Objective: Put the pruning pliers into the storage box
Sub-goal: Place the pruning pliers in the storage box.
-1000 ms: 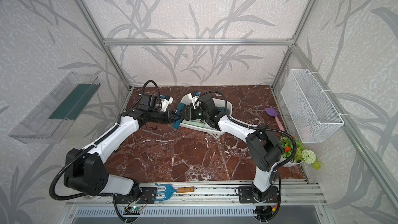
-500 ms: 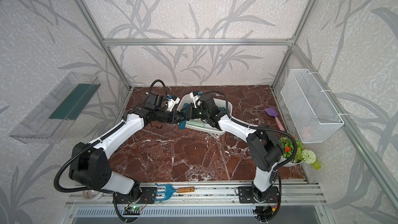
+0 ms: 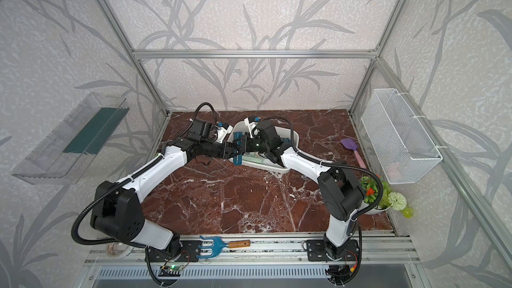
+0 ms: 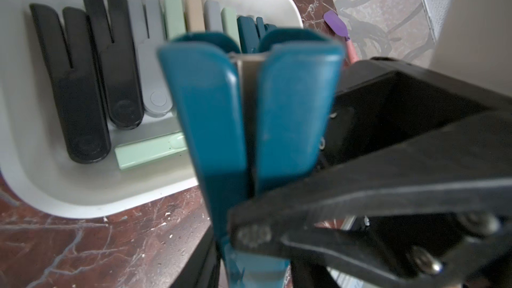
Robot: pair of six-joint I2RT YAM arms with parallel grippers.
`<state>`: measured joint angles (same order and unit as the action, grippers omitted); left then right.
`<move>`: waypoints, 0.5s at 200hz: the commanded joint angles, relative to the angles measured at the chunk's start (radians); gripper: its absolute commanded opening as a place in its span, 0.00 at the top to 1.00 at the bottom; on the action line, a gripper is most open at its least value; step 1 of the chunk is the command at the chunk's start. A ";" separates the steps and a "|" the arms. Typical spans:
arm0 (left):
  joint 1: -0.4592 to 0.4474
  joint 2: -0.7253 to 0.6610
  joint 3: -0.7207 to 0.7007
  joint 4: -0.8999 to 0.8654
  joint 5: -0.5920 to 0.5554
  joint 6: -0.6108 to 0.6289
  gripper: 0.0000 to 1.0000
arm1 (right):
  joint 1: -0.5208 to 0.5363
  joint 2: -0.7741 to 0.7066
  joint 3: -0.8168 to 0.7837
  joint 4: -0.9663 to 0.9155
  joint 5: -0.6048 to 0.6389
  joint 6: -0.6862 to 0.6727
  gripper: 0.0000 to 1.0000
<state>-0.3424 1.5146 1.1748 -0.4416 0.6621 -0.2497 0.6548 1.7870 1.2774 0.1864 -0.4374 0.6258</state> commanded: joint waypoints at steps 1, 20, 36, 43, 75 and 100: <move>0.000 -0.032 0.042 0.003 -0.023 0.007 0.35 | -0.010 0.003 0.021 -0.070 0.022 -0.045 1.00; 0.015 -0.063 0.050 -0.018 -0.054 0.010 0.23 | -0.025 0.001 0.027 -0.098 0.032 -0.066 1.00; 0.039 -0.095 0.046 -0.023 -0.068 0.007 0.21 | -0.036 0.002 0.026 -0.099 0.028 -0.070 1.00; 0.054 -0.111 0.043 -0.027 -0.074 0.006 0.21 | -0.039 0.003 0.028 -0.103 0.027 -0.074 1.00; 0.138 -0.199 0.000 -0.017 -0.092 -0.013 0.21 | -0.065 -0.020 0.041 -0.149 0.018 -0.125 1.00; 0.172 -0.262 -0.032 -0.016 -0.173 -0.023 0.21 | -0.110 -0.070 0.077 -0.268 -0.024 -0.234 1.00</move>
<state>-0.1921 1.3121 1.1767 -0.4549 0.5659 -0.2649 0.5831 1.7889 1.2881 0.0235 -0.4213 0.5053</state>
